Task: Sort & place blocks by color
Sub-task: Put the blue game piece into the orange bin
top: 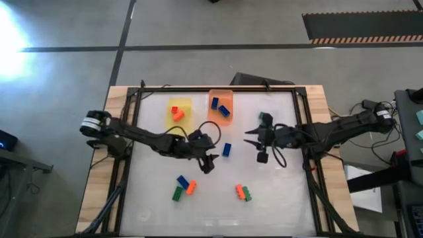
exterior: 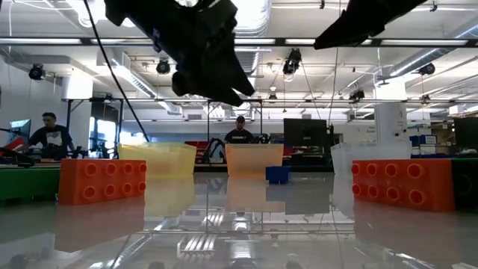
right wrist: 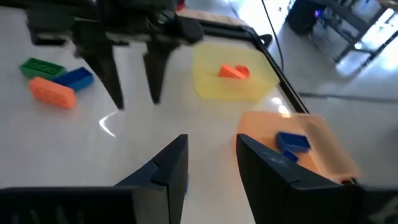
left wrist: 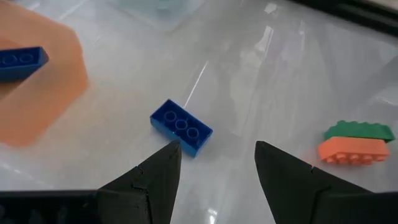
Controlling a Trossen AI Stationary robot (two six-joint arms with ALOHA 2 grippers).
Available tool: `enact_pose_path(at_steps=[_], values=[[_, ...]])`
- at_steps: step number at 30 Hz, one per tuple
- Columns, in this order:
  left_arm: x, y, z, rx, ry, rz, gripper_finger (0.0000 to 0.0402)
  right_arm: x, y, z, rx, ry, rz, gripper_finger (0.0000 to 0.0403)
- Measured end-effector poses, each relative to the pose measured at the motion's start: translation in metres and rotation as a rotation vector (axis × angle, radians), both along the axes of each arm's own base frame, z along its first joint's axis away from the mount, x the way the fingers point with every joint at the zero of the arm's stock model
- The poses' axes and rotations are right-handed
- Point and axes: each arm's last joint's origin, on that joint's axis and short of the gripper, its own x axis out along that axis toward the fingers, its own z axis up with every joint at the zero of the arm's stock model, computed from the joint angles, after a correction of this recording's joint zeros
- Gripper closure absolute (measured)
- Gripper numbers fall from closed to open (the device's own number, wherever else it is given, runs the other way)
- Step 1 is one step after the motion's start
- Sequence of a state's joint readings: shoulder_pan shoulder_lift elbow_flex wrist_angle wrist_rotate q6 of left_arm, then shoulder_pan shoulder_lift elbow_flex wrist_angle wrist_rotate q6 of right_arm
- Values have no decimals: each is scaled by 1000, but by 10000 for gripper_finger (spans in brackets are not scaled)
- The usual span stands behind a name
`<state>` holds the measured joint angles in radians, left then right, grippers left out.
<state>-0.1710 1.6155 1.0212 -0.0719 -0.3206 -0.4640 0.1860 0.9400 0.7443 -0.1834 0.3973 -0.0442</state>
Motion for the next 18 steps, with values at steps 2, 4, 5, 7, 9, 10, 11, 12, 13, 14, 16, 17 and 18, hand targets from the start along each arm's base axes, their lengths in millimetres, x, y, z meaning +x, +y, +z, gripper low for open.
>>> enact_pose_path(at_steps=[2, 4, 5, 7, 9, 10, 11, 12, 13, 14, 16, 17, 18], values=[[8, -1, -1, -1, 3, 1, 212, -2, 3, -4, -7, -24, 17, 280], [15, -3, -2, -7, 0, 6, 212, -4, 4, -7, -18, -53, 26, 280], [18, -3, -2, -17, -2, 16, 212, -5, 4, -9, -20, -64, 30, 280], [25, -4, -3, -27, -14, 56, 212, -9, 3, -11, -27, -78, 33, 279], [31, -4, -7, -26, -9, 90, 212, -13, 2, -11, -36, -90, 38, 278], [35, -5, -8, -25, -9, 94, 212, -15, 2, -11, -37, -94, 39, 278], [38, -5, -8, -25, -10, 99, 212, -17, 1, -9, -35, -105, 38, 278], [42, -5, -9, -24, -1, 114, 212, -19, 1, -7, -32, -117, 38, 279], [45, -6, -10, -22, 7, 129, 212, -21, 0, -6, -31, -124, 38, 279], [50, -7, -9, -15, 11, 137, 212, -24, 0, -6, -30, -128, 38, 280], [57, -8, -11, 5, 49, 165, 212, -27, -1, -7, -29, -133, 39, 280], [62, -8, -10, 12, 55, 186, 212, -29, -1, -8, -28, -135, 39, 279], [67, -9, -10, 16, 63, 204, 212, -31, -2, -9, -28, -134, 41, 278]])
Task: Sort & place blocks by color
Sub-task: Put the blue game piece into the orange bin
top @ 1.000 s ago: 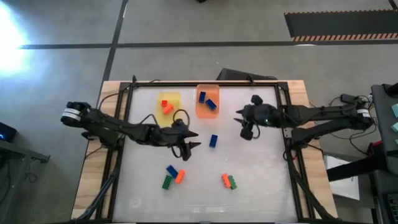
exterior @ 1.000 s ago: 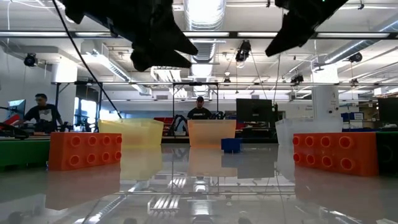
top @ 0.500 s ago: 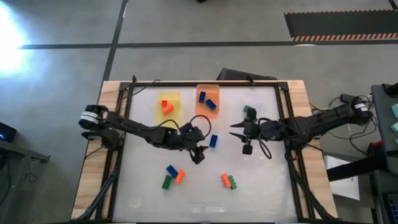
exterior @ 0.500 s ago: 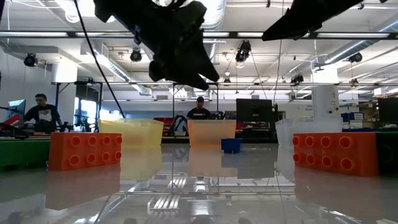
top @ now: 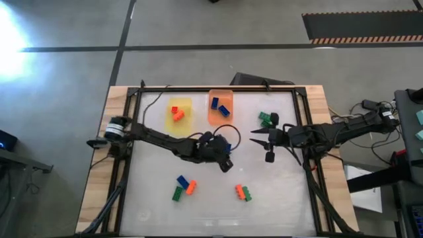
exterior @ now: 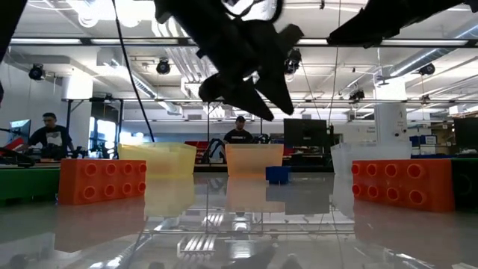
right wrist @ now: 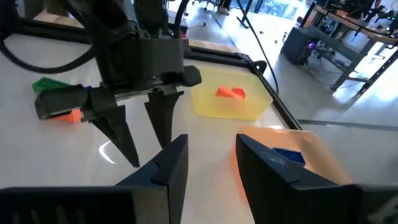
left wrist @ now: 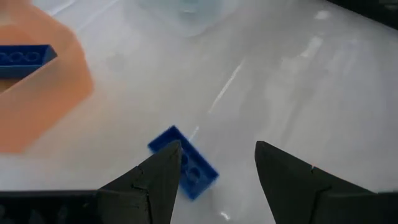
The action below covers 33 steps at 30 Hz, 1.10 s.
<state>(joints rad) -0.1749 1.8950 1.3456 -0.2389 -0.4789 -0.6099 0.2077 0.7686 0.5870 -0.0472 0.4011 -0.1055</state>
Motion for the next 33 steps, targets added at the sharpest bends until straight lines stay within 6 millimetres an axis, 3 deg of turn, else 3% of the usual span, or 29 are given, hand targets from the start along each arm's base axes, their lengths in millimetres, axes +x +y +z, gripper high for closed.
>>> enact_pose_path(at_steps=[10, 20, 33], values=[[25, -2, -12, -36, 192, 153, 212, -18, -4, -4, 8, -40, 0, 284], [33, 13, -15, -73, 159, 211, 212, -27, -6, -8, 13, -55, 7, 280], [36, 16, -16, -52, 162, 145, 212, -27, -6, -7, 6, -55, 9, 281]])
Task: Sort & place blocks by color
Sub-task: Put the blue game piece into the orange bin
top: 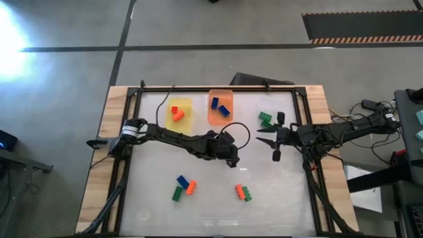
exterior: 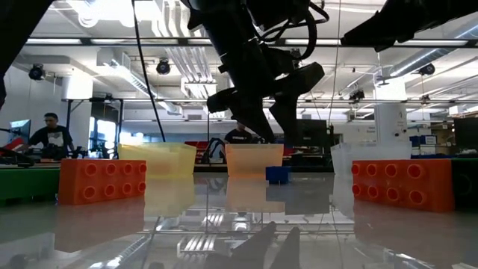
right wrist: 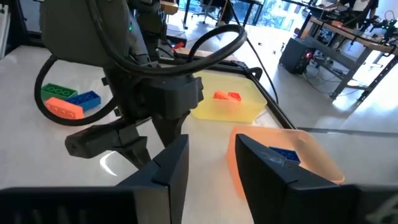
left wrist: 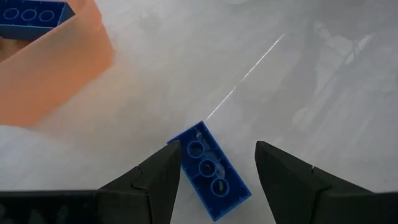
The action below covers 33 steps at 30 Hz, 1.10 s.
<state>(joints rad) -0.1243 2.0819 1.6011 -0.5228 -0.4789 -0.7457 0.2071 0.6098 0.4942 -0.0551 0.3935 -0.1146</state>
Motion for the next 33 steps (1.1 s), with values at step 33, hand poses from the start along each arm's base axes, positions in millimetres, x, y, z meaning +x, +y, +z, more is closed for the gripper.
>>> enact_pose_path(at_steps=[33], values=[[0, 4, -43, -11, -1, 89, 101, 0, 0, -1, 5, 3, -1, 277]])
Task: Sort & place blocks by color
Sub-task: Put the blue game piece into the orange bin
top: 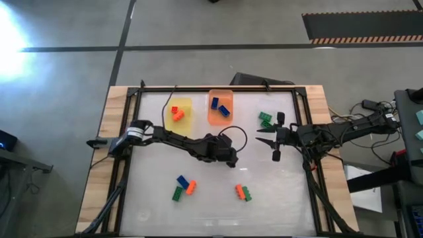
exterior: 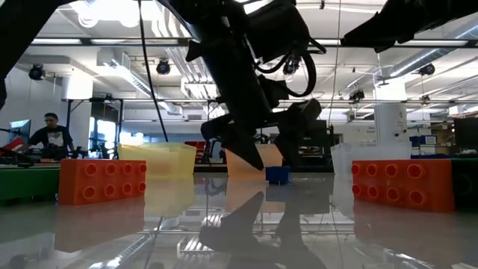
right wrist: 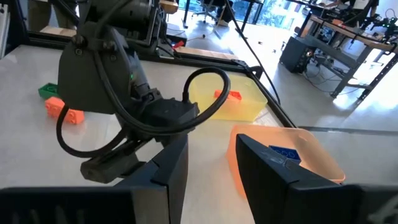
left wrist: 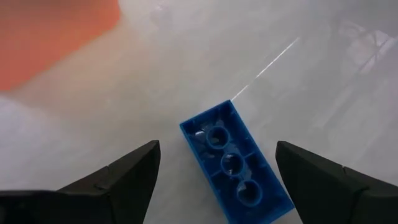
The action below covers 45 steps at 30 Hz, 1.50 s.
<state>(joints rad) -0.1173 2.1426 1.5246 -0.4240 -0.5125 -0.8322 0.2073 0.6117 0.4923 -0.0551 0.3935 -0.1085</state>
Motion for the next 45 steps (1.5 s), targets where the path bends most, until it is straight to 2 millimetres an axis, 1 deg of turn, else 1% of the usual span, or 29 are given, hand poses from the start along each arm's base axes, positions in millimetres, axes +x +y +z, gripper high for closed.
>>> enact_pose_path(at_steps=[4, 8, 14, 17, 23, 25, 30, 32, 34, 36, 40, 45], values=[[-1, 0, -3, -4, -5, 5, 112, 0, 0, 0, 0, 0, -1, 277], [-2, 0, -9, -24, -50, 16, 128, 0, 0, 0, -1, 0, 0, 277], [-4, 0, -15, -33, -44, 13, 160, 0, 0, 0, 0, 1, 0, 277], [-4, 0, -14, -34, -50, 13, 187, 0, 0, 0, -1, 1, 0, 277], [-4, 0, -14, -43, -54, 26, 258, 0, 0, 0, -1, 1, 0, 277], [-4, 0, -14, -44, -56, 27, 275, 0, 0, 0, -1, 1, 0, 277], [-4, 0, -13, -44, -55, 26, 276, 0, 0, 0, -1, 1, 0, 277], [-4, 0, -11, -47, -56, 22, 269, 0, 0, 0, -1, 2, 0, 277], [-4, 0, -7, -47, -61, 13, 260, 0, 0, 0, -1, 3, 0, 277], [-6, 0, 1, -45, -69, -2, 256, 0, 0, -1, -2, 7, -1, 277], [-9, 0, 19, -17, -78, -57, 262, 0, 0, -2, -2, 17, -1, 277], [-17, 5, 56, 34, -79, -220, 267, 0, 0, -2, -1, 16, -2, 277]])
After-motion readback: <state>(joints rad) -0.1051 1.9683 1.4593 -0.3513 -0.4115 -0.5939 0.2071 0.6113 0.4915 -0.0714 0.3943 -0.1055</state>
